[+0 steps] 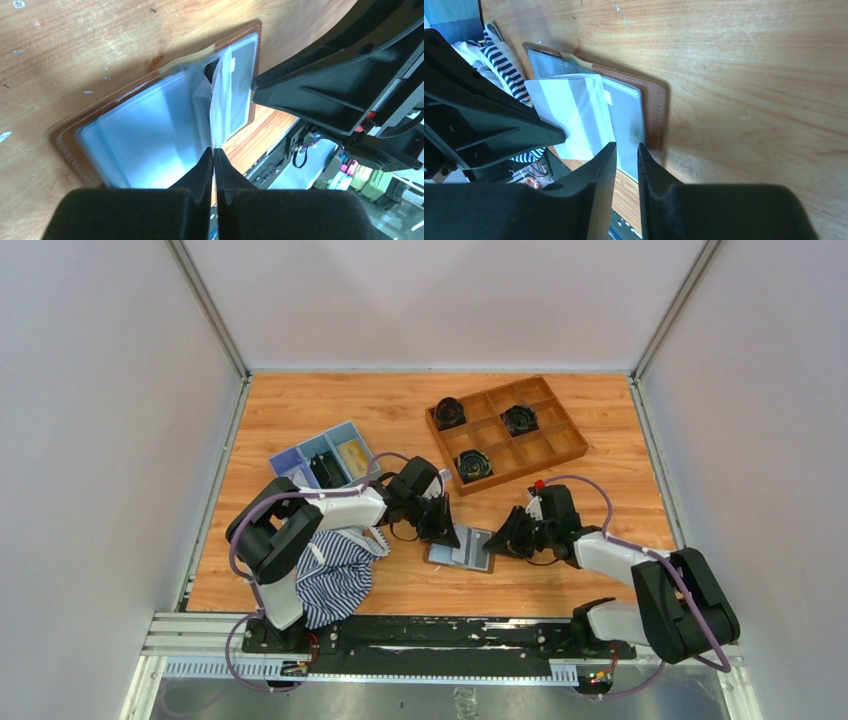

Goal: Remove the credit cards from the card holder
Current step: Remove the credit card from the card holder.

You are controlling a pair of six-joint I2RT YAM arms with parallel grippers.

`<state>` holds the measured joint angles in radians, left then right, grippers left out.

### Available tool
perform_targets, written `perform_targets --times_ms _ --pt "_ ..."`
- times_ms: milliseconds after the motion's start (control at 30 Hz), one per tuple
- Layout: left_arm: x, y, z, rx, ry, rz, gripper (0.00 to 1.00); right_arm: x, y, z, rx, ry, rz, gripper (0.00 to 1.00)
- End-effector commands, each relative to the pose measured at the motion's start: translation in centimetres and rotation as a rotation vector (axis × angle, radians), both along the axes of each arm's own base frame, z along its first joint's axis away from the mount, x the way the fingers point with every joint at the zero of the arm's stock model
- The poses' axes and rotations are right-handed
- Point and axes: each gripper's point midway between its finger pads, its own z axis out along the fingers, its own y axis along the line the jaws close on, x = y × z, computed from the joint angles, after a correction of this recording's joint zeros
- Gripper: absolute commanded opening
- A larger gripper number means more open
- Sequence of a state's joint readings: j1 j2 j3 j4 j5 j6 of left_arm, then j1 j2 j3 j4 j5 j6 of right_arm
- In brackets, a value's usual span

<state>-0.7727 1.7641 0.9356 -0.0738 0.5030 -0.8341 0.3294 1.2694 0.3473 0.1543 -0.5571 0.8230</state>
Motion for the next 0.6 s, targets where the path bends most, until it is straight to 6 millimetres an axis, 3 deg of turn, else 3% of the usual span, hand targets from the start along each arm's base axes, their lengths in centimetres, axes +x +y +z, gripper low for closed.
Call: perform_targets --times_ms 0,267,333,467,567 --pt "-0.3 0.3 -0.1 -0.010 0.009 -0.022 0.01 -1.4 -0.8 -1.0 -0.048 0.032 -0.005 0.28" --pt "-0.7 -0.4 -0.5 -0.027 0.028 -0.041 0.16 -0.7 0.4 0.6 -0.016 -0.003 0.024 0.29" --pt "-0.8 -0.6 -0.6 -0.032 0.031 -0.042 0.14 -0.7 0.9 0.7 -0.013 -0.003 0.041 0.28" --pt "-0.9 -0.7 -0.6 -0.032 0.031 -0.045 0.01 -0.8 1.4 0.6 -0.013 0.000 0.054 0.28" --pt "-1.0 -0.7 -0.7 -0.031 0.030 -0.046 0.00 -0.8 1.5 0.6 -0.014 -0.001 0.060 0.27"
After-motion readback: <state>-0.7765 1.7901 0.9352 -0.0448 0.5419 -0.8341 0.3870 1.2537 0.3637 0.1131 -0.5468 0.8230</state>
